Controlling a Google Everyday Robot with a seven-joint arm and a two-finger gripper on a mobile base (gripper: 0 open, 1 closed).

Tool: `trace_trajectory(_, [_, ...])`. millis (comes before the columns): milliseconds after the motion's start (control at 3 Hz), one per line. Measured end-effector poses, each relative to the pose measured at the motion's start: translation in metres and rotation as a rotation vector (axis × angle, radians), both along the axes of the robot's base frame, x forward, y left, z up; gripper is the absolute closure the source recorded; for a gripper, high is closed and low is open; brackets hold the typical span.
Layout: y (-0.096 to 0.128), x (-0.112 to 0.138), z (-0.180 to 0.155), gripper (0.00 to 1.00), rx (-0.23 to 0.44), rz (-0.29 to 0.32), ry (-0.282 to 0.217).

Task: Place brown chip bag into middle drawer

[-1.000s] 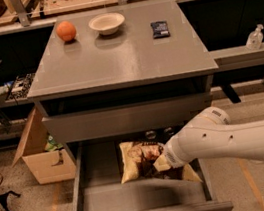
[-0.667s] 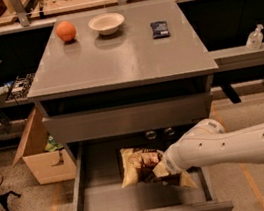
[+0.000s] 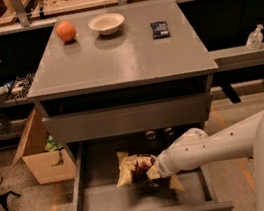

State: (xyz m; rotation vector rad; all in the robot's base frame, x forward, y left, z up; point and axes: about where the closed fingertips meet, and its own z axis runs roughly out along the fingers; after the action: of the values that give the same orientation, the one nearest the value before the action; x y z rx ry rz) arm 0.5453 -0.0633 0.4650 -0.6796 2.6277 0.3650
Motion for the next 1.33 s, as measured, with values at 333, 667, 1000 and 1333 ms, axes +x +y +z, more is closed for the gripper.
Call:
trace_trajectory(333, [0.0014,-0.0016,-0.0065,0.84,0.002,0.001,0.010])
trace_trajectory(667, [0.0027,-0.0019,-0.0076,0.61,0.002,0.003,0.012])
trace_trajectory(1000, [0.0034,-0.0024,-0.0083,0.37,0.002,0.005,0.013])
trace_trajectory(1333, [0.0041,-0.0028,-0.0090,0.14,0.003,0.006,0.015])
